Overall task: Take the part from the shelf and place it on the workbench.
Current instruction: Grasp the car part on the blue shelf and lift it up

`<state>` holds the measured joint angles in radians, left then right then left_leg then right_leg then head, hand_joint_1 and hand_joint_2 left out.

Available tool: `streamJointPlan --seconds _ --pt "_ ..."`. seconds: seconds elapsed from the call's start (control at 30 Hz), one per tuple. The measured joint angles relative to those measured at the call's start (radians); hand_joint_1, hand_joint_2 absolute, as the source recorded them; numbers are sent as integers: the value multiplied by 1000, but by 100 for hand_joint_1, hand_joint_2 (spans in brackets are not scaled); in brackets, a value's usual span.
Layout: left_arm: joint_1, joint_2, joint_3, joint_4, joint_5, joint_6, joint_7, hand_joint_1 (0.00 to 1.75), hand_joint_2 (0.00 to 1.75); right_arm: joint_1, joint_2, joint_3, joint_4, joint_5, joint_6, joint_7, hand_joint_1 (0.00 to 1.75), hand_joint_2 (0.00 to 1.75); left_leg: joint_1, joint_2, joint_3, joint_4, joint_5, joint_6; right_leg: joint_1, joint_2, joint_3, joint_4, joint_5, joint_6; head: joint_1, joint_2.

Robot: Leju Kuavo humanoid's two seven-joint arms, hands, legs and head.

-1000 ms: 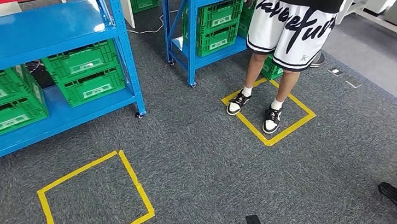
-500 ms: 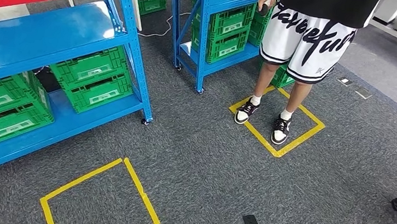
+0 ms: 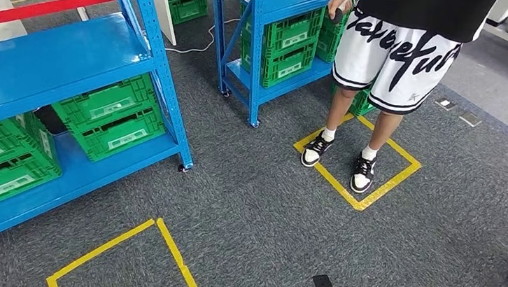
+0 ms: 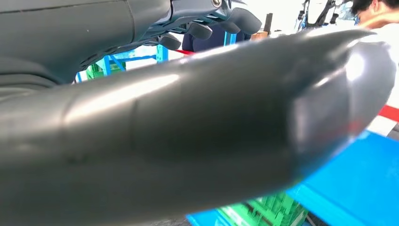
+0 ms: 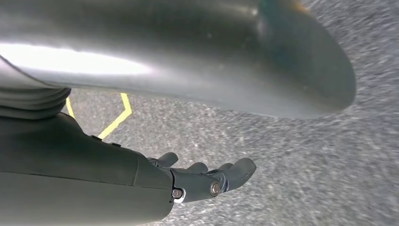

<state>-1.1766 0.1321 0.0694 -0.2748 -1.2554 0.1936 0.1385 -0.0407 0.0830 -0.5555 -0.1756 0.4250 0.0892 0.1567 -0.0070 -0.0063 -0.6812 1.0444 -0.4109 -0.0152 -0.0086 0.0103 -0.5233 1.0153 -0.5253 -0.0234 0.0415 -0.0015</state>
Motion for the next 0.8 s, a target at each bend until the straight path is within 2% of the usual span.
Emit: streamJointPlan --seconds 0.03,0.1,0.17,0.23,0.3,0.33,0.37,0.4,0.47,0.53,0.63,0.7,0.73,0.8 --pt "1 0 0 1 0 1 0 0 0 -1 0 -1 0 -2 0 -1 0 0 -3 1 9 -28 25 5 0 0 7 -1 -8 6 -1 0" --pt "0 0 0 -1 0 2 0 0 0 -2 0 -3 0 -5 -1 -3 0 0 -4 0 22 -36 22 15 1 1 17 6 -13 16 -2 0" --pt "-6 -5 -2 -5 -1 3 0 0 0 -5 0 -4 0 -7 -1 -8 0 0 -1 -2 37 -39 14 28 1 -2 -6 56 -9 23 1 0" --pt "-11 -10 -5 -7 -2 3 1 0 0 -8 0 -5 0 -9 -1 -13 0 0 1 -2 54 -40 0 38 0 -5 -77 167 -29 31 4 0" --pt "-10 -17 -6 -6 -2 3 2 0 0 -9 0 -5 0 -9 -1 -16 0 0 0 -3 69 -39 -16 43 -1 -6 -166 280 -80 38 7 0" --pt "-8 -21 -7 -6 -2 3 2 0 0 -9 0 -5 0 -8 0 -19 0 0 0 -4 79 -37 -25 42 -1 -6 -196 303 -95 40 8 0" --pt "-6 -23 -7 -6 -2 3 3 0 0 -8 0 -5 0 -7 0 -24 0 0 1 -5 89 -36 -34 41 -1 -6 -210 293 -89 40 9 0" --pt "-5 -25 -7 -6 -1 5 4 0 0 -8 -1 -5 0 -6 2 -29 0 0 1 -5 101 -34 -43 39 -1 -6 -207 250 -59 39 10 0" --pt "-4 -26 -7 -6 2 11 6 0 0 -8 -1 -5 0 -3 5 -42 0 0 1 -8 124 -30 -63 31 0 -1 -171 111 44 36 11 0" --pt "-5 -27 -7 -5 8 16 7 0 0 -7 -1 -5 0 1 10 -54 0 0 -1 -15 132 -28 -81 19 2 5 -142 26 98 28 10 0" --pt "-4 -28 -7 -5 11 24 4 0 0 -4 -1 -5 0 5 14 -64 0 0 -3 -22 137 -20 -92 2 1 -4 -127 14 101 10 9 0" --pt "-5 -25 -7 -6 11 26 2 0 0 -5 0 -5 0 7 14 -67 0 0 -1 -17 120 24 -116 -9 -2 -13 -114 11 97 -2 7 0" --pt "-6 -23 -7 -6 11 27 2 0 0 -6 0 -5 0 8 15 -67 0 0 1 -12 94 73 -141 -14 -2 -17 -110 9 95 -6 6 0" --pt "-3 -22 -7 -4 11 27 1 0 0 -6 -1 -5 0 11 15 -67 0 0 4 -6 20 203 -194 -21 -2 -28 -104 9 88 -11 5 0"
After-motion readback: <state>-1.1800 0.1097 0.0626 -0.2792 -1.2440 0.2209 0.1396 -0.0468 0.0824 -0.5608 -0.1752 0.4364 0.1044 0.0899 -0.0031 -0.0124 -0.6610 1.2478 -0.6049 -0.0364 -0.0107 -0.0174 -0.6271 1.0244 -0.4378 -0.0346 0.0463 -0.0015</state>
